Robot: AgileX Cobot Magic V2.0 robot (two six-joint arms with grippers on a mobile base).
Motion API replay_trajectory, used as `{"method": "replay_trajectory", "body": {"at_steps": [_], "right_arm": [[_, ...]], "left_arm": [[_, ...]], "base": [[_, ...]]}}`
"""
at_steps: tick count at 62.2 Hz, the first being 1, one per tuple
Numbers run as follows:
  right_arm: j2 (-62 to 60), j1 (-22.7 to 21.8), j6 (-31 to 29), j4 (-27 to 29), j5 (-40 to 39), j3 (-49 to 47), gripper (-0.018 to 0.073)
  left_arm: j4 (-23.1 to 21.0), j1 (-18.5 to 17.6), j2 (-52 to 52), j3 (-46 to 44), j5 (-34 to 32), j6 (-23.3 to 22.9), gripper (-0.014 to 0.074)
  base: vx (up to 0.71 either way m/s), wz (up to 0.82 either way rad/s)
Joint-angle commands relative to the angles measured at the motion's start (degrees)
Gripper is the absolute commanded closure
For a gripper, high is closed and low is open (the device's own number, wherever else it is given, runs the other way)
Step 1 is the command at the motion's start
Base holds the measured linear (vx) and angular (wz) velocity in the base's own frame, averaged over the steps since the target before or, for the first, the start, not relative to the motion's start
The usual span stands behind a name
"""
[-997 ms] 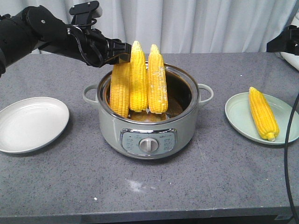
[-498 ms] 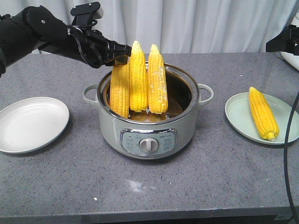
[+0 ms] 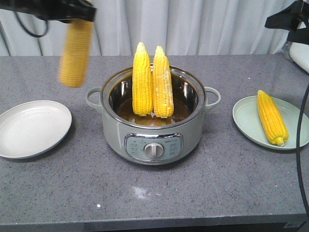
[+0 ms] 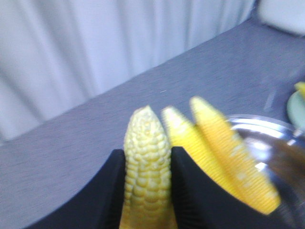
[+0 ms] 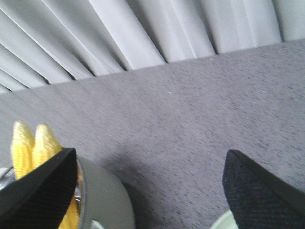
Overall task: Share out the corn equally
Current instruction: 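Lift the corn cob with the left gripper and lower onto white plate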
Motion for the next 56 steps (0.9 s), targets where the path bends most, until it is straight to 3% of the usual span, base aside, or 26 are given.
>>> {"method": "replay_trajectory", "body": {"at_steps": [1,6,11,15,25,45,56], "right_arm": [[-2.9,-0.3,-0.9,6.4,-1.2,-1.8,-0.0034],[-2.9,-0.3,-1.1,8.2,-1.5,-1.8,-0.0034],[-2.9,-0.3,-1.1,9.5,-2.1,-1.8,-0.0034],[-2.9,-0.3,-1.1,9.5,-2.1,-1.8,-0.0034],[-2.9,-0.3,-1.1,9.6,-2.1,-1.8,-0.0034],[-2.9,-0.3,-0.8,11.4,-1.3,-1.8,-0.0034],[-2.9,-0.3,-1.1,11.4,-0.8,-1.8,-0.0034]], "left_arm": [[14.2,0.8,-4.1,-1.8,3.1,-7.9,0.0604],[22.7,2.8,-3.6,-1.8,8.0,-13.3,0.0604],[25.7,5.6,-2.3,-1.4,10.7,-15.6,0.0604],[25.4,7.7,-1.3,-0.3,10.4,-15.6,0.0604],[19.9,11.3,1.6,3.9,6.6,-15.6,0.0604],[17.8,12.0,9.2,5.9,5.2,-15.6,0.0604],[17.7,12.0,10.9,6.2,7.6,-15.5,0.0604]], "base": [[0.0,0.0],[0.0,0.0],[0.0,0.0],[0.0,0.0],[0.0,0.0],[0.0,0.0],[0.0,0.0]]}}
